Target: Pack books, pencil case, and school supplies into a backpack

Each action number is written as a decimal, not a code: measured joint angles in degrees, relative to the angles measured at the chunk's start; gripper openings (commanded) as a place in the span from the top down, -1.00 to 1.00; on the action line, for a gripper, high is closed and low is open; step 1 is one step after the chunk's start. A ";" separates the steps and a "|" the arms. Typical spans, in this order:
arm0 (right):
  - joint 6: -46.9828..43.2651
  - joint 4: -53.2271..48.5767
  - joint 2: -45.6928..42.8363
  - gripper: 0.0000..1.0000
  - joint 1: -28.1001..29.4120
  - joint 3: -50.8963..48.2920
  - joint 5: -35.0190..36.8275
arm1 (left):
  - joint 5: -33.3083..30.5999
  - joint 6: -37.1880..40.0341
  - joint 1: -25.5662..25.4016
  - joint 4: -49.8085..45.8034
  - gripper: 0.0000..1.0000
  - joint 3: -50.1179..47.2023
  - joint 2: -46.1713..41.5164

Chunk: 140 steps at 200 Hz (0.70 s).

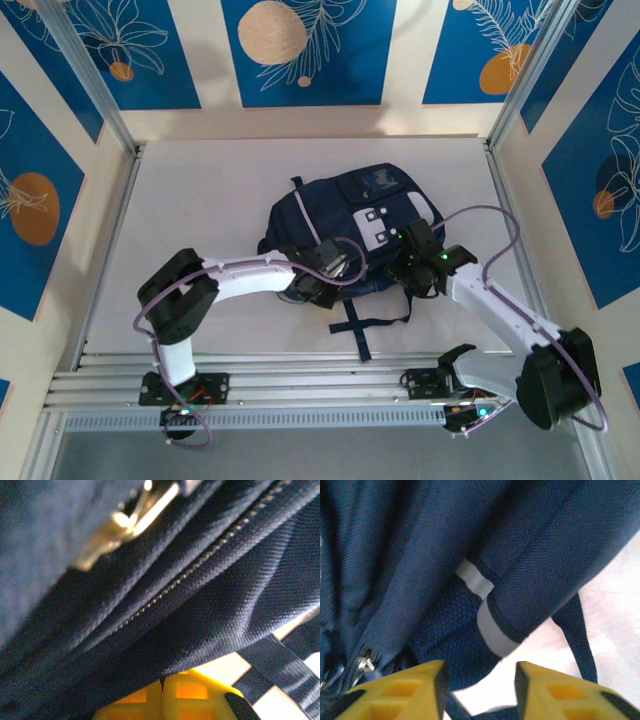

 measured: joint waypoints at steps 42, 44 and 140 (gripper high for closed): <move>3.50 0.63 -9.42 -0.24 2.43 -0.83 -3.67 | -0.24 0.00 0.00 -2.47 1.00 -1.51 -8.04; 3.61 0.87 -9.66 -0.24 2.67 -1.05 -3.98 | -0.24 -0.02 0.00 -2.56 1.00 -1.51 -8.35; 19.89 19.45 3.10 -0.26 12.39 -7.21 -9.03 | 1.27 -0.09 -0.22 -2.67 1.00 -2.86 -12.28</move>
